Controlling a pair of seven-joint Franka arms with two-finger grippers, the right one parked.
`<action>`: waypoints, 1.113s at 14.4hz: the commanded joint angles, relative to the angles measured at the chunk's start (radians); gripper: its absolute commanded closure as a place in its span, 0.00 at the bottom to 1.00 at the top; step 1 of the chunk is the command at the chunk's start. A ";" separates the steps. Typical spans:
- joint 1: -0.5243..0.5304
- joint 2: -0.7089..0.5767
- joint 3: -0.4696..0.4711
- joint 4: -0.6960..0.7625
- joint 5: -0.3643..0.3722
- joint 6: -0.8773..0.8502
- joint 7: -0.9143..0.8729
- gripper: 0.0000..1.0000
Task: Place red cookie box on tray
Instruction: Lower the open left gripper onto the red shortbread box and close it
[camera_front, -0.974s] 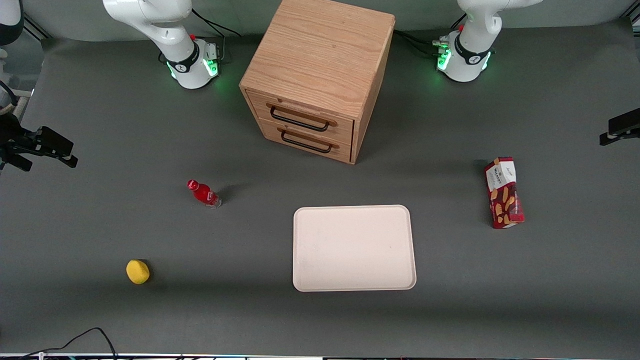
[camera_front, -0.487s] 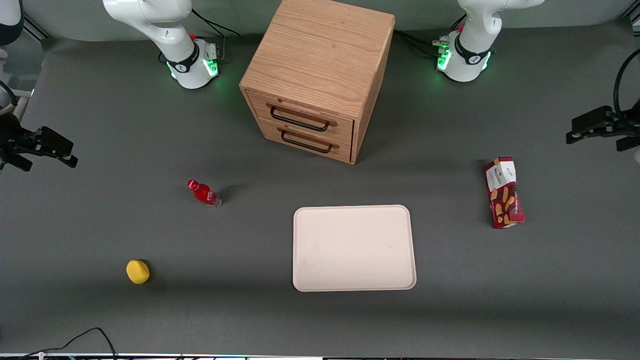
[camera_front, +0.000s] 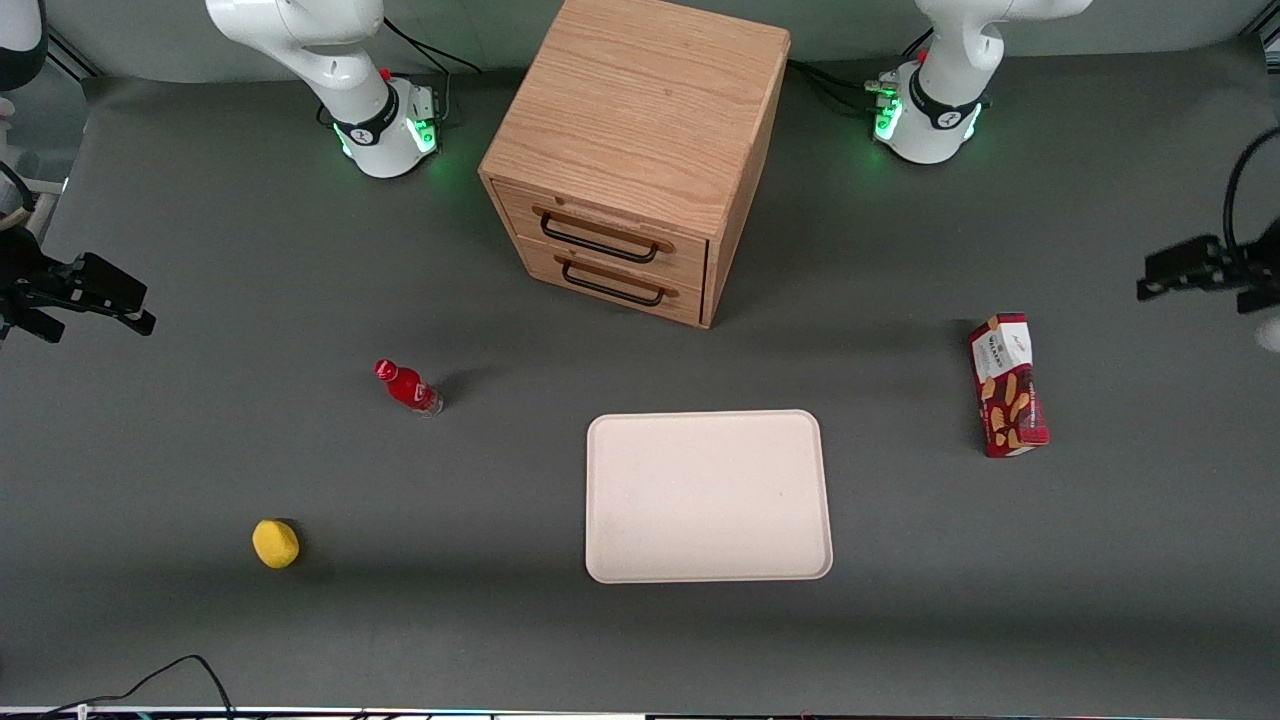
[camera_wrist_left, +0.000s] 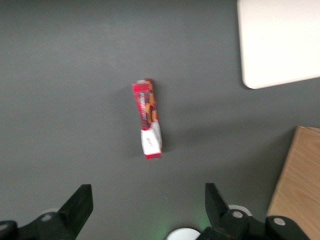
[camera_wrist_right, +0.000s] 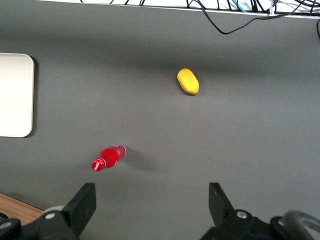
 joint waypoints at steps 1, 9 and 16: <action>0.036 0.000 0.001 -0.138 0.014 0.132 0.040 0.00; 0.038 0.088 0.001 -0.495 0.014 0.537 0.023 0.00; 0.035 0.155 0.001 -0.682 0.009 0.809 0.018 0.00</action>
